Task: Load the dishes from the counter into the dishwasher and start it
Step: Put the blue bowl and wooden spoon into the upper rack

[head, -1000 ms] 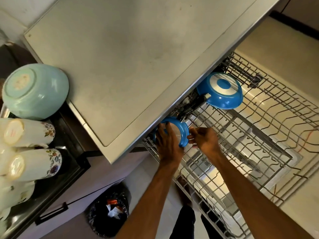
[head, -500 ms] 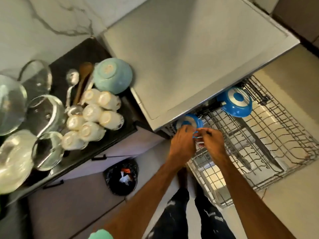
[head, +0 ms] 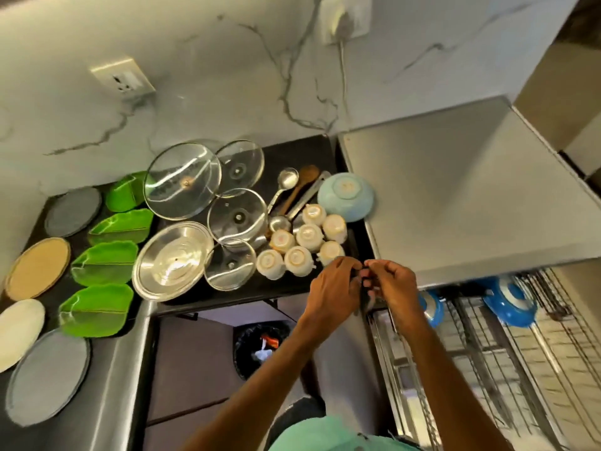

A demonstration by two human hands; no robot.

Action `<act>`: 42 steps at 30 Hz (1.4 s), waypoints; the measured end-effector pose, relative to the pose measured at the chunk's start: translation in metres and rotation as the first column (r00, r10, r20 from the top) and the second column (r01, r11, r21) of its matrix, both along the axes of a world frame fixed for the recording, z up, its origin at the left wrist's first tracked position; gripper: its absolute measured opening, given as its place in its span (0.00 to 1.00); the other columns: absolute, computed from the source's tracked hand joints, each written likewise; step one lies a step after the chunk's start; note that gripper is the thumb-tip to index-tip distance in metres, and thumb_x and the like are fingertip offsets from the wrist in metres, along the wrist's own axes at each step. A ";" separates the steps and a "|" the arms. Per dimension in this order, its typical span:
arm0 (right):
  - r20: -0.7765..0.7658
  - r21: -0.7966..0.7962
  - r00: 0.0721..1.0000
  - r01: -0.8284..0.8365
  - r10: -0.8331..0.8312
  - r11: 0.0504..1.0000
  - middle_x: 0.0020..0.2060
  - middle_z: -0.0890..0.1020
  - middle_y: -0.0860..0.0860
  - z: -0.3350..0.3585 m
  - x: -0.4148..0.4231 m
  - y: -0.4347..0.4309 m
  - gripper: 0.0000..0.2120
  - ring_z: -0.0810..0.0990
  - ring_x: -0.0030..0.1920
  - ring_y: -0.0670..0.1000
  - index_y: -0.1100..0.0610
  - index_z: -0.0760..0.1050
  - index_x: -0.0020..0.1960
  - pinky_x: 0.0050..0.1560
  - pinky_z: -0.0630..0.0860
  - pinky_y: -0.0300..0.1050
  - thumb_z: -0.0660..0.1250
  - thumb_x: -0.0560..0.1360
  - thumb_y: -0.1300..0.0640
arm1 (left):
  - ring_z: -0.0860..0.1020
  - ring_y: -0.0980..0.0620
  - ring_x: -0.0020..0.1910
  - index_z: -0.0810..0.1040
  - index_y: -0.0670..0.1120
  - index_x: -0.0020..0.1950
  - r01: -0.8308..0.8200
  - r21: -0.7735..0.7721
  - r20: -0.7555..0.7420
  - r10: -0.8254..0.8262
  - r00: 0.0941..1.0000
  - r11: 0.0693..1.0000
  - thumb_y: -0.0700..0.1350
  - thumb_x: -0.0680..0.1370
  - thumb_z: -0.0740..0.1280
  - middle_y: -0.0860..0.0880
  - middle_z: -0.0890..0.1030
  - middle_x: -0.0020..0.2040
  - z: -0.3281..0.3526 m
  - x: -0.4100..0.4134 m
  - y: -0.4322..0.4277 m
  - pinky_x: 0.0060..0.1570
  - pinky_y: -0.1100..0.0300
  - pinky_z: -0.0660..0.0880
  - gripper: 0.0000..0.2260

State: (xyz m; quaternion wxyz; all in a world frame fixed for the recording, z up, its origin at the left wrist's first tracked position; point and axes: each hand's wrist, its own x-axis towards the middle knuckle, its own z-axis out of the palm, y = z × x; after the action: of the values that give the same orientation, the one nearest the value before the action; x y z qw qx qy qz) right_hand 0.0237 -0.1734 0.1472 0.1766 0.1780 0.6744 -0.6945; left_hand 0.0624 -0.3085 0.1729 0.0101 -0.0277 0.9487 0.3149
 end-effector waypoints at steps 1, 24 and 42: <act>-0.005 0.012 1.000 -0.021 0.021 1.000 0.38 0.87 0.53 0.005 -0.007 -0.011 0.06 0.84 0.35 0.49 0.56 0.84 0.51 0.35 0.80 0.41 0.68 0.80 0.58 | 0.78 0.48 0.51 0.75 0.51 0.59 -0.007 -0.015 -0.028 0.007 1.000 1.000 0.48 0.78 0.62 0.50 0.79 0.55 0.000 -0.004 -0.015 0.48 0.54 0.74 0.10; 0.230 0.202 0.968 0.056 -0.103 0.978 0.48 0.78 0.59 -0.064 -0.193 -0.070 0.18 0.79 0.48 0.57 0.61 0.74 0.57 0.45 0.79 0.50 0.73 0.76 0.49 | 0.82 0.47 0.51 0.78 0.47 0.58 -0.023 0.031 0.128 0.018 0.992 0.999 0.49 0.78 0.64 0.47 0.82 0.51 -0.026 -0.209 -0.153 0.47 0.53 0.80 0.11; 0.369 -0.140 0.916 0.221 -0.156 0.965 0.59 0.79 0.55 -0.082 -0.244 -0.073 0.36 0.78 0.61 0.58 0.57 0.72 0.68 0.60 0.79 0.60 0.82 0.66 0.46 | 0.73 0.40 0.69 0.59 0.46 0.80 0.085 -0.070 0.321 -0.058 0.945 0.994 0.46 0.84 0.61 0.39 0.72 0.72 -0.049 -0.277 -0.124 0.66 0.50 0.69 0.26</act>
State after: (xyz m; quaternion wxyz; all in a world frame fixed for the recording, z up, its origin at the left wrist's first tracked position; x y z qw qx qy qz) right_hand -0.2201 -0.2468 0.0655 0.2427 0.3483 0.5457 -0.7225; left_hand -0.2145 -0.4329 0.1235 0.1732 -0.0442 0.9472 0.2660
